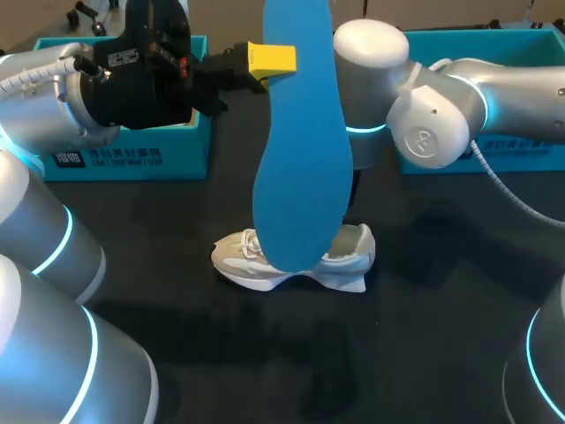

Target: Take the shoe out of the shoebox, open the shoe tongue, remove and reinsert the insole, then place the shoe into the shoebox

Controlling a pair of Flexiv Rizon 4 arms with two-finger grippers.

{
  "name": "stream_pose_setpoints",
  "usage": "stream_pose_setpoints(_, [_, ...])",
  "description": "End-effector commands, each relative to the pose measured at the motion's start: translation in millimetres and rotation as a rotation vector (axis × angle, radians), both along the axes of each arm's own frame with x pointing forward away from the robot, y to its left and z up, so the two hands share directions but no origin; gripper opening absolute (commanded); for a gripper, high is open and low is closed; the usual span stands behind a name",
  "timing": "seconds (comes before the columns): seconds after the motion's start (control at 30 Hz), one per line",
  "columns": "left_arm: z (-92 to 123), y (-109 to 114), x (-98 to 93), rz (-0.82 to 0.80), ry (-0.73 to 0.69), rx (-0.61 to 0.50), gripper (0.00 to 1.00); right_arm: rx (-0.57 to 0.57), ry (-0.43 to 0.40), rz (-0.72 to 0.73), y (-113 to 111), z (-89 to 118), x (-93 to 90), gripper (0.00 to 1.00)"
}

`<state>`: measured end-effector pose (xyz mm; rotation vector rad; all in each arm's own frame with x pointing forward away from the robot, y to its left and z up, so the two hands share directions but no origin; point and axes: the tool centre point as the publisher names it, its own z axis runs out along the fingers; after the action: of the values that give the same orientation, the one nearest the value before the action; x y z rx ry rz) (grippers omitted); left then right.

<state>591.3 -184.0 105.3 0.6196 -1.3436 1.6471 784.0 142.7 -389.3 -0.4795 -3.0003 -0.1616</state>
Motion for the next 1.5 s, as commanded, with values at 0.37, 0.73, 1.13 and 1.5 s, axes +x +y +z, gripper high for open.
stream_pose_setpoints(0.37, [4.0,-5.0,-6.2,0.013,0.004,-0.004,0.0,0.091,0.116,-0.292,-0.9,29.5,-16.4,0.0])
stream_pose_setpoints(0.73, [4.0,-5.0,-6.2,0.013,0.004,-0.004,0.0,0.209,0.143,-0.656,6.8,44.8,-39.9,0.0])
stream_pose_setpoints(1.13, [4.0,-5.0,-6.2,0.013,0.004,-0.004,0.0,0.294,0.055,-0.908,11.6,54.6,-64.9,0.0])
stream_pose_setpoints(1.5, [4.0,-5.0,-6.2,0.013,0.004,-0.004,0.0,0.271,0.057,-0.895,12.9,57.6,-64.8,0.0])
